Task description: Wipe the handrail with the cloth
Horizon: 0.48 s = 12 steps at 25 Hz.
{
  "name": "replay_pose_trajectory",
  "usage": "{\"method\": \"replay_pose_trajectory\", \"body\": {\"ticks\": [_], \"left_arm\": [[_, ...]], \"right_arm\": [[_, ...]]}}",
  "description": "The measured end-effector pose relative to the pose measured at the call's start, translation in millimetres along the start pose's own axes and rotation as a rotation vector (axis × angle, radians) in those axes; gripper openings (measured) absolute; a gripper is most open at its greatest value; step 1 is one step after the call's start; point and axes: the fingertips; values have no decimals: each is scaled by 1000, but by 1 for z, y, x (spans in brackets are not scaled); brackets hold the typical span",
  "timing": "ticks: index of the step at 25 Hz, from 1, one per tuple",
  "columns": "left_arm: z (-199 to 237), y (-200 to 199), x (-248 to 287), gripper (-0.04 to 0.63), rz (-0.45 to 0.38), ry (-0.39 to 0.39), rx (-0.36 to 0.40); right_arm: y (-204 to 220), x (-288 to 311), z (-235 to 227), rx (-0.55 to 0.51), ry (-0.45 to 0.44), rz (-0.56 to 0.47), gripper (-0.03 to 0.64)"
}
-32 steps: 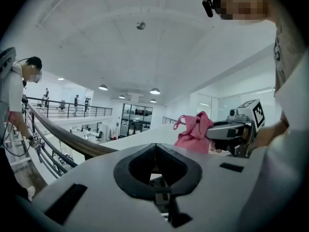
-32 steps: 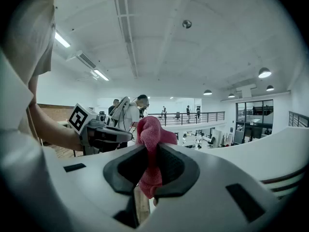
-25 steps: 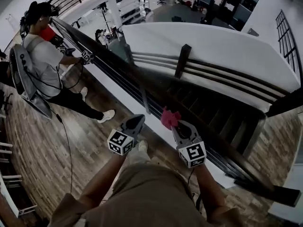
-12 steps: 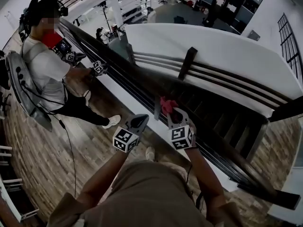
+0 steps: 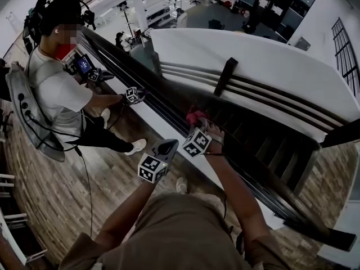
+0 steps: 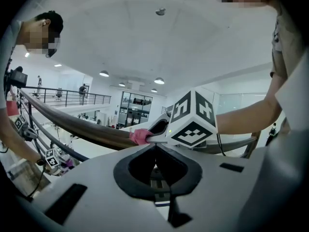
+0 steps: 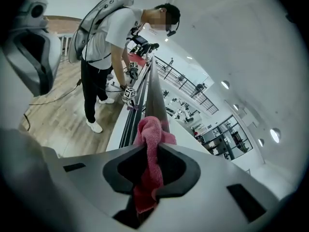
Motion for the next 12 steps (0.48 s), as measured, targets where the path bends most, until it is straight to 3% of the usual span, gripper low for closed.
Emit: {"method": "replay_pose_trajectory", "body": {"ticks": [3,6,9,12], "left_arm": [[4,6,5,18,12,0,-1],[9,11,8,18,24,2,-7],[12,19,13,18,19,0,-12],[13,23,17,18,17,-3,-10]], "right_arm": [[-2,8,0,11,-28,31,63],[-11,-2,16,21,-128,20,63],[-1,0,17,-70,-57,40,63],[12,16,18,-84,-40,71,63]]}}
Point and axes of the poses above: the fingertips, and each gripper's own axes: x forward along the fingers, z to its left, y out of its underside, and after that the axes turned 8 degrees about -x, right-handed
